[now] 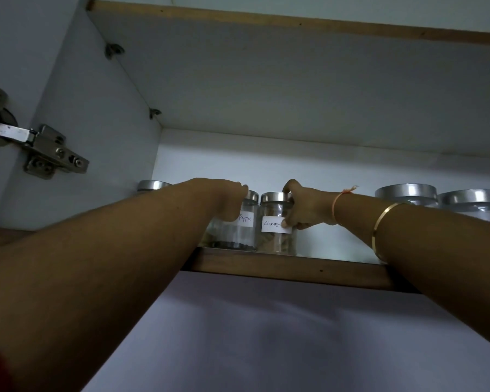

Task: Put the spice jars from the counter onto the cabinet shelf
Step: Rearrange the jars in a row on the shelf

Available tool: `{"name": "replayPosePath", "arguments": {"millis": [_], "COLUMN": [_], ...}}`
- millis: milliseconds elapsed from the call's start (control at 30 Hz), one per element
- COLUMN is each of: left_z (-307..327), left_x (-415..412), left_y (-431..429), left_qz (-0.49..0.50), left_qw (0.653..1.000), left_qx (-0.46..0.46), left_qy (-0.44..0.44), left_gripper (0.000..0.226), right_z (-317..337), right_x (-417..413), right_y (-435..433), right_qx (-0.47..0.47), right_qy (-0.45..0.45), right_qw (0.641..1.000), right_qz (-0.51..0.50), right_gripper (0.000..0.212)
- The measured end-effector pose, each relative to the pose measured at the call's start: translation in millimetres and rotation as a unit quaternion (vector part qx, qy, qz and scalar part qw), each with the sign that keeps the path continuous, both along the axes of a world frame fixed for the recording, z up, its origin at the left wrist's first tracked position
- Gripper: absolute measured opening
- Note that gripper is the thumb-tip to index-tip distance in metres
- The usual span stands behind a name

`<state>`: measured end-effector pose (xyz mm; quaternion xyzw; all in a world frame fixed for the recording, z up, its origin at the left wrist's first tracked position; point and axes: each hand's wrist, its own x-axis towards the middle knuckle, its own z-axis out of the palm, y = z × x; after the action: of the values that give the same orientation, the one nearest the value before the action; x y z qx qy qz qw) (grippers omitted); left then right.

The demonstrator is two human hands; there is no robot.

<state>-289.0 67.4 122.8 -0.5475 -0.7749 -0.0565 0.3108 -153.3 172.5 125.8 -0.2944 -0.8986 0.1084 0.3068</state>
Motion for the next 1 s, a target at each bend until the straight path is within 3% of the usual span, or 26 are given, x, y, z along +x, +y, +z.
{"name": "replayPosePath", "arguments": {"millis": [167, 233, 400, 500, 767, 833, 1000], "left_z": [-5.4, -7.1, -5.5, -4.4, 4.2, 5.1, 11.6], "left_x": [5.3, 10.8, 36.8, 63.3, 166.0, 188.4, 220.1], "left_y": [-2.0, -3.5, -3.1, 3.0, 29.3, 36.0, 55.4], "left_qz": [0.013, 0.020, -0.013, -0.056, -0.200, -0.223, -0.207], "left_qw": [1.000, 1.000, 0.995, 0.989, 0.967, 0.964, 0.974], "left_qx": [0.001, 0.013, 0.082, 0.131, 0.154, 0.143, 0.093], "left_qy": [-0.003, 0.007, 0.049, 0.024, -0.018, -0.021, -0.019], "left_gripper": [0.071, 0.077, 0.077, 0.077, 0.052, 0.051, 0.058], "right_z": [-0.9, -0.3, 6.1, 14.5, 32.1, 31.1, 27.2], "right_x": [2.6, 5.0, 26.8, 50.7, 147.3, 171.4, 217.0], "right_y": [-5.2, -11.1, -32.0, -39.8, -20.7, -13.0, 5.7], "right_qx": [-0.059, -0.022, 0.193, 0.250, 0.243, 0.224, 0.152], "right_qy": [-0.029, -0.066, -0.037, -0.034, -0.020, -0.035, -0.075], "right_qw": [0.998, 0.997, 0.975, 0.960, 0.951, 0.950, 0.957], "right_qz": [0.010, -0.022, -0.104, -0.120, -0.190, -0.216, -0.236], "right_gripper": [0.098, 0.102, 0.044, 0.032, 0.022, 0.015, 0.027]}}
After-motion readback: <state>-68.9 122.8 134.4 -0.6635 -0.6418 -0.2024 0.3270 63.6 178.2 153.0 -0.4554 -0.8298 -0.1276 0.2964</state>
